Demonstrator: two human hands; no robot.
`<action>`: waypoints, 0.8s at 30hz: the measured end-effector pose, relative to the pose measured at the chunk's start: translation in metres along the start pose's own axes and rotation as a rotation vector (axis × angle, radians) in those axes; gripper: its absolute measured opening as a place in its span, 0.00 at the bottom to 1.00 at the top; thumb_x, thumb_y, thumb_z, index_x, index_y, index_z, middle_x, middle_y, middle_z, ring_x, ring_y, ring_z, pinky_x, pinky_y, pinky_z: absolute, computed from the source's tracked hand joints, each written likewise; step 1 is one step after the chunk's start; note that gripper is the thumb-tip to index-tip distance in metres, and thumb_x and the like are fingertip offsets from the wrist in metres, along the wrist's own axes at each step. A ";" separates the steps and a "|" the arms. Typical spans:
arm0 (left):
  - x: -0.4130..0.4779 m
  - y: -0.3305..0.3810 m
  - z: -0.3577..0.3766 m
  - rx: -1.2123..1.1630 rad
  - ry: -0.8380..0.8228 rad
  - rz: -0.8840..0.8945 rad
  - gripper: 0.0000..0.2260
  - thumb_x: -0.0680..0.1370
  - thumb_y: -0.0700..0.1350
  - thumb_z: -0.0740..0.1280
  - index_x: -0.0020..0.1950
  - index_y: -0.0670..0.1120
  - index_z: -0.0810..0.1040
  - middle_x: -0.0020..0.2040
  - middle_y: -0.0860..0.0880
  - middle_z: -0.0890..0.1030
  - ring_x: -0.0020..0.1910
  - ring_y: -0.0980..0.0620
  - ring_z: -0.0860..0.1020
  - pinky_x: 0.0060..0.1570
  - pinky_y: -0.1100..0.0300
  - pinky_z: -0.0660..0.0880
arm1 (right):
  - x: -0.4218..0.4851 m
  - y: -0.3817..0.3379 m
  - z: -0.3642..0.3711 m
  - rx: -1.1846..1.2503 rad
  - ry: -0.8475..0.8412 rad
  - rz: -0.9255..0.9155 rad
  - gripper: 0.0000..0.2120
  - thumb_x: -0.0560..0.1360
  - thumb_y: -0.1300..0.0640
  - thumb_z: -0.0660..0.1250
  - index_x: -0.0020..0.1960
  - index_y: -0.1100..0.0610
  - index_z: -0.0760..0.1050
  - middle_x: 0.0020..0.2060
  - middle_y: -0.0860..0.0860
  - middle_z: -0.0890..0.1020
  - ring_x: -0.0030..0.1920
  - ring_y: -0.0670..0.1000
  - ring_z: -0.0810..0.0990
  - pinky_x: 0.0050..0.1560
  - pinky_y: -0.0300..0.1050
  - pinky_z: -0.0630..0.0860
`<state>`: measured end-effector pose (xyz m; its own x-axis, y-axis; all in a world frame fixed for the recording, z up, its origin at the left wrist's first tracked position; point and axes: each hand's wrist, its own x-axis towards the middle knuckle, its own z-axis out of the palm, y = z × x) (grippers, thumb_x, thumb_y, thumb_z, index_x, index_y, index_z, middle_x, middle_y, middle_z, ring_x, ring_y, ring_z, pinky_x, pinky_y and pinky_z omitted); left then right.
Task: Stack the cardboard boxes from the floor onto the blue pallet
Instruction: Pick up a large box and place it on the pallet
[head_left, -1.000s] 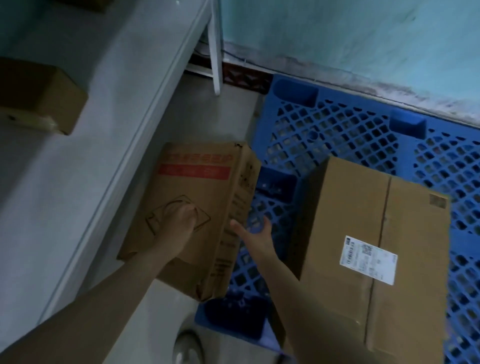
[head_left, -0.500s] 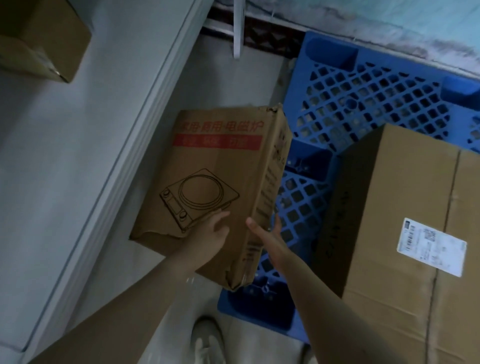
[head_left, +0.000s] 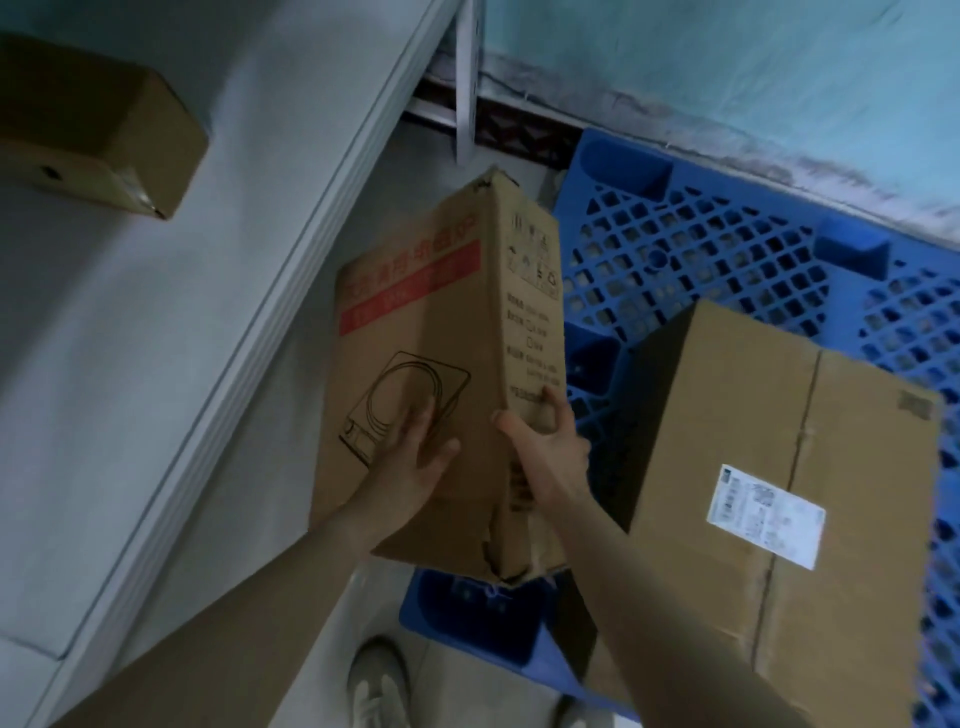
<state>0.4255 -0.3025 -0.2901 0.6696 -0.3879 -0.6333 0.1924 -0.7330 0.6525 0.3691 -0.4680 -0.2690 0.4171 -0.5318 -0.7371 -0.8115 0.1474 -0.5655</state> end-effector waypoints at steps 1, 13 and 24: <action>-0.002 0.012 -0.003 -0.018 0.019 -0.011 0.34 0.75 0.69 0.57 0.76 0.65 0.45 0.79 0.55 0.48 0.77 0.50 0.51 0.73 0.50 0.52 | -0.003 -0.011 -0.017 0.004 0.008 -0.002 0.46 0.53 0.27 0.67 0.69 0.28 0.56 0.67 0.54 0.63 0.66 0.61 0.67 0.65 0.63 0.68; -0.059 0.141 -0.003 0.217 0.302 -0.150 0.56 0.56 0.83 0.57 0.75 0.62 0.36 0.80 0.48 0.43 0.77 0.40 0.44 0.73 0.38 0.46 | -0.070 -0.025 -0.253 0.301 -0.205 0.078 0.29 0.60 0.36 0.73 0.57 0.47 0.75 0.52 0.56 0.82 0.49 0.58 0.83 0.36 0.50 0.81; -0.063 0.208 0.087 -0.048 0.161 -0.143 0.54 0.54 0.76 0.70 0.73 0.52 0.58 0.62 0.50 0.74 0.54 0.50 0.76 0.46 0.57 0.74 | -0.078 0.109 -0.419 0.560 -0.280 0.070 0.31 0.71 0.43 0.68 0.68 0.59 0.69 0.59 0.63 0.81 0.59 0.66 0.80 0.58 0.64 0.75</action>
<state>0.3608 -0.4797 -0.1508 0.7383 -0.1845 -0.6487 0.3254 -0.7451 0.5822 0.0765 -0.7602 -0.1183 0.5240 -0.2775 -0.8052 -0.5346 0.6288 -0.5646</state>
